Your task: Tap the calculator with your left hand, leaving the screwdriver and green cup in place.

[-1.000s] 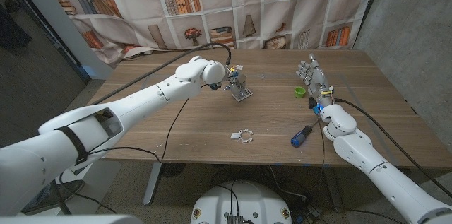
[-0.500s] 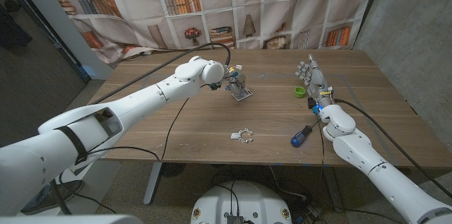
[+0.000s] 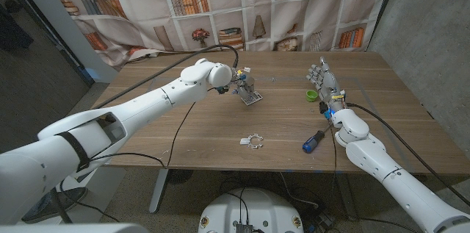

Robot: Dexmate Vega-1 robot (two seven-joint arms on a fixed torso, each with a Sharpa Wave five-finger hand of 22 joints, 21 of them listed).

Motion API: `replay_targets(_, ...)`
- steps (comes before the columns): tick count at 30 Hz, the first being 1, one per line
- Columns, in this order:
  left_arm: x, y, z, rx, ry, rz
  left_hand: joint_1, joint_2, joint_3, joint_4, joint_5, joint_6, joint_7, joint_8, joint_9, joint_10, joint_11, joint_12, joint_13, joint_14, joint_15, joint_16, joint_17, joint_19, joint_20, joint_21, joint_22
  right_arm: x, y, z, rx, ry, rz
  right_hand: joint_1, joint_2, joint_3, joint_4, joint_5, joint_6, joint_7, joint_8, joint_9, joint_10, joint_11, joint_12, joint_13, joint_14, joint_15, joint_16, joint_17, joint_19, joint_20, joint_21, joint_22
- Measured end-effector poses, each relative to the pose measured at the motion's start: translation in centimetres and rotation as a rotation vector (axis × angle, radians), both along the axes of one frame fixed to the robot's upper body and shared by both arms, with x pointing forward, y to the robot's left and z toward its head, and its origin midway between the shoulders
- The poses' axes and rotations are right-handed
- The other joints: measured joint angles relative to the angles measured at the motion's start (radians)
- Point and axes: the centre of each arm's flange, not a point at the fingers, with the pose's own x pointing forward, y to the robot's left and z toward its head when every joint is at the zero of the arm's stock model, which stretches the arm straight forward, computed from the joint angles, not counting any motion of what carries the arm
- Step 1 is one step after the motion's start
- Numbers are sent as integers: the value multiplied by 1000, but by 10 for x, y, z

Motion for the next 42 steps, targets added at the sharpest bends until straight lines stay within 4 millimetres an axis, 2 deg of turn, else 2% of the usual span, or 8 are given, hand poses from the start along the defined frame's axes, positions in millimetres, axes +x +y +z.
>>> replay_targets(24, 10, 7, -9, -30, 49, 18, -11, 0, 11, 3, -15, 0, 0, 3, 3, 0, 0, -5, -15, 0, 0, 0, 7, 0, 0, 0, -9, 1, 1, 0, -10, 16, -4, 0, 0, 0, 0, 0, 0, 0, 0, 0, 0, 0, 0, 0, 0, 0, 0, 0, 0, 0, -4, 5)
replay_targets(42, 10, 11, -10, -37, 58, 30, -13, -3, 15, -1, -22, 0, 0, 2, 0, -7, -4, -4, -21, 0, 0, -5, 7, -5, 6, 0, -6, -2, 0, 0, -13, 16, -3, 4, 4, 0, 0, 0, 0, 0, 0, 0, 0, 0, 0, 0, 0, 0, 0, 0, 0, 0, -4, 5)
